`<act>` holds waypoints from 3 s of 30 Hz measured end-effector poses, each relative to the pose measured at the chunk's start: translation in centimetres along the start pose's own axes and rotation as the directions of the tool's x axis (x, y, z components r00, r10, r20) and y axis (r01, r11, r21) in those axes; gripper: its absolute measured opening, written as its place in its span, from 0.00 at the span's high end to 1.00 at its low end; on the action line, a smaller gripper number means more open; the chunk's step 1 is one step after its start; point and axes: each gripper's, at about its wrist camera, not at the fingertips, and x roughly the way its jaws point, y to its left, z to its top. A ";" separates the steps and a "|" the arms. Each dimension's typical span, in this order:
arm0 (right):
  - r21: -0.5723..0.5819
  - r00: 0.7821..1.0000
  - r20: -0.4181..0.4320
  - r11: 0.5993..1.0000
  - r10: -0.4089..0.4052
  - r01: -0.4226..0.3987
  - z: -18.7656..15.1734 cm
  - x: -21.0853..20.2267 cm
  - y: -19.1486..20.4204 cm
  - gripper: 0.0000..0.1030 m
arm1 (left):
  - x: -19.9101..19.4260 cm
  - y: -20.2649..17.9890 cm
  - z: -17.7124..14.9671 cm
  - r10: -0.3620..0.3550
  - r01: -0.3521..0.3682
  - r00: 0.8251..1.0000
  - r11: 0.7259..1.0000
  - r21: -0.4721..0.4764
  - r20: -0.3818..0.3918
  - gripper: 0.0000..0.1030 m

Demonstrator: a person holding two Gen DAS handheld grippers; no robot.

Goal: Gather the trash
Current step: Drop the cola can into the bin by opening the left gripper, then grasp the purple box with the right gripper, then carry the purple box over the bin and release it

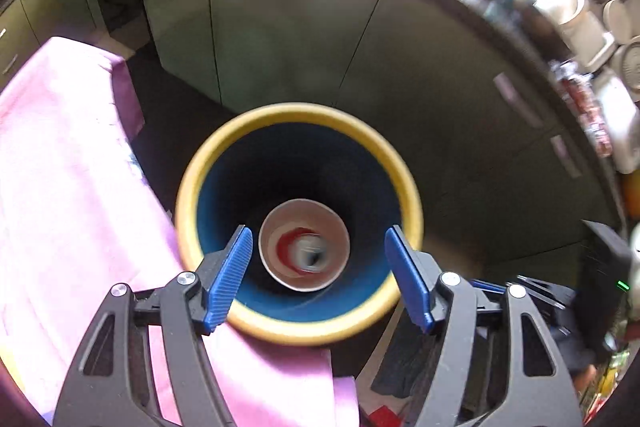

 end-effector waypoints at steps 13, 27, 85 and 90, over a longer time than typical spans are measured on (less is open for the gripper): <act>-0.343 0.992 -0.084 0.931 0.099 -0.122 -0.7 3.5 12.3 0.45 | -17.1 6.1 -12.3 -0.049 0.078 0.967 0.991 -0.106 0.250 0.25; -0.842 0.955 -0.198 0.460 0.223 -0.282 -4.7 9.3 33.3 0.12 | -27.8 17.4 -26.2 0.222 -0.064 0.884 0.929 -0.364 0.411 0.07; -0.221 0.969 0.185 0.955 -0.160 0.200 7.6 7.9 9.5 0.16 | -22.1 17.5 -25.9 0.146 -0.061 0.938 0.962 -0.264 0.315 0.07; -0.278 0.975 0.196 0.948 -0.106 0.159 4.8 6.3 12.2 0.13 | -20.8 18.4 -24.0 0.143 -0.071 0.955 0.961 -0.268 0.260 0.07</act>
